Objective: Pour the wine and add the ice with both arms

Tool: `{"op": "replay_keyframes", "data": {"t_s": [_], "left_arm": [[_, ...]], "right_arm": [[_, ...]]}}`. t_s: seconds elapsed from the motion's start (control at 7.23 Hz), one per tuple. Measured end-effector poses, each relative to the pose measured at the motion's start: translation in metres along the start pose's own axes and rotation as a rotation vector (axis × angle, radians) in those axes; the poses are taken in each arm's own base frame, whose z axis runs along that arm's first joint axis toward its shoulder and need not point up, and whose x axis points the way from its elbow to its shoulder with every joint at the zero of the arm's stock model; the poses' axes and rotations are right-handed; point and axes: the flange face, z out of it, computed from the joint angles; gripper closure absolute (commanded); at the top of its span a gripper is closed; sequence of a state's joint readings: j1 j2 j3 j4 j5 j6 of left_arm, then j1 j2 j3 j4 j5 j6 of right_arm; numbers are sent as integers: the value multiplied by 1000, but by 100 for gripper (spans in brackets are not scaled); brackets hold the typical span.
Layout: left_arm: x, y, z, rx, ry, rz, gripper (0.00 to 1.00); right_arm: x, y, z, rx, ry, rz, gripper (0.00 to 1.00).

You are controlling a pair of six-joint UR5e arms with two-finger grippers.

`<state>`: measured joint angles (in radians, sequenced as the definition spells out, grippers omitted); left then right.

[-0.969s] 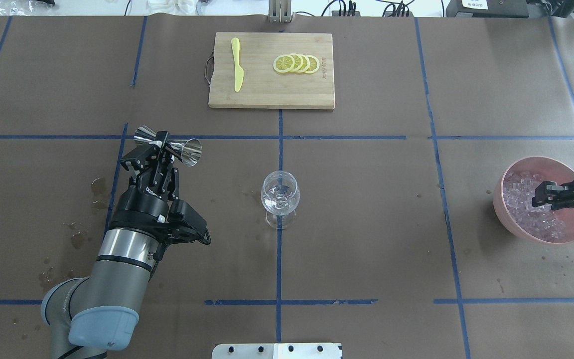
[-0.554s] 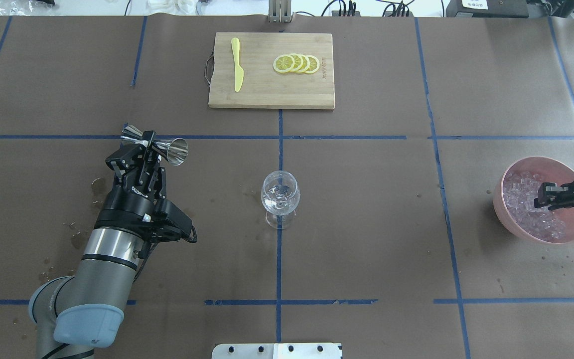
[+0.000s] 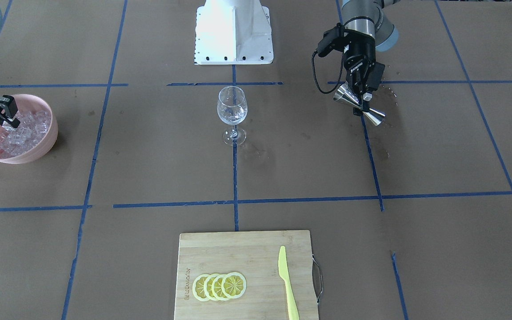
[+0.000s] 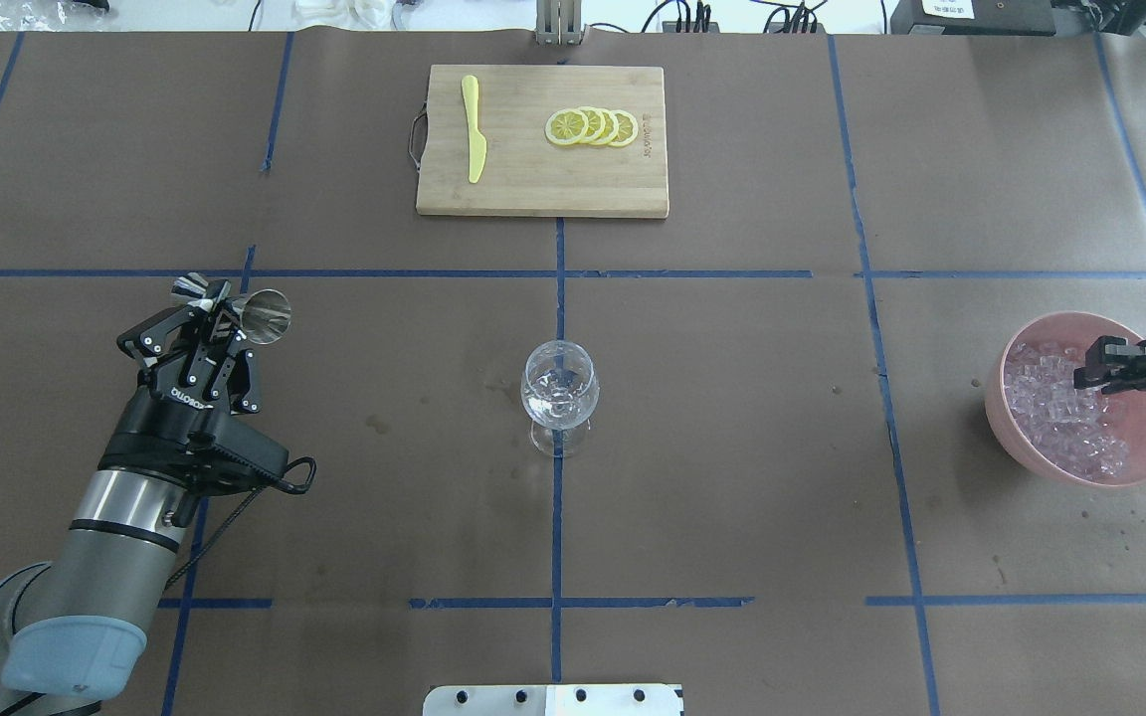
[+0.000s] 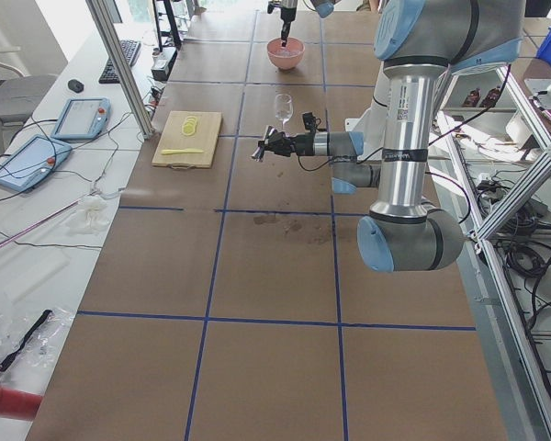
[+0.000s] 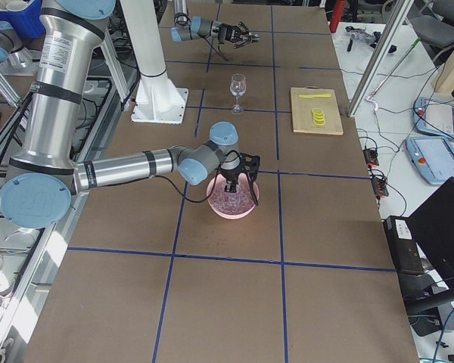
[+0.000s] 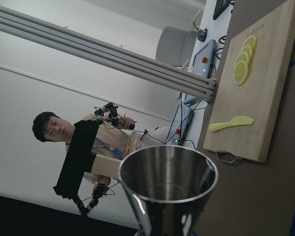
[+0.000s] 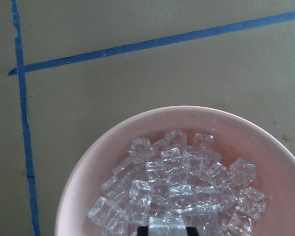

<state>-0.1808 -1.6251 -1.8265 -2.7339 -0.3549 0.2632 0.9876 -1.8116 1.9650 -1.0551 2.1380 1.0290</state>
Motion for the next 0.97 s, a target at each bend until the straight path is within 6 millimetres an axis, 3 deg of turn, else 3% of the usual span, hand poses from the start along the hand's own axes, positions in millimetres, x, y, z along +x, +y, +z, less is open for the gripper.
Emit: {"op": "replay_keyframes", "data": {"t_s": [0.42,0.69,0.97], "left_arm": [[6,50,-5,-34,31,-326,100],[28,82,-3,-74,47,-595,100],[41,97,-2,-102,53,-842,100]], "right_arm": [[-19,-4,-24,21,-22,2,100],[-28,-9,-31,37,-38,-3,100],[-32,-12,-42,57,-53,-6,100]]}}
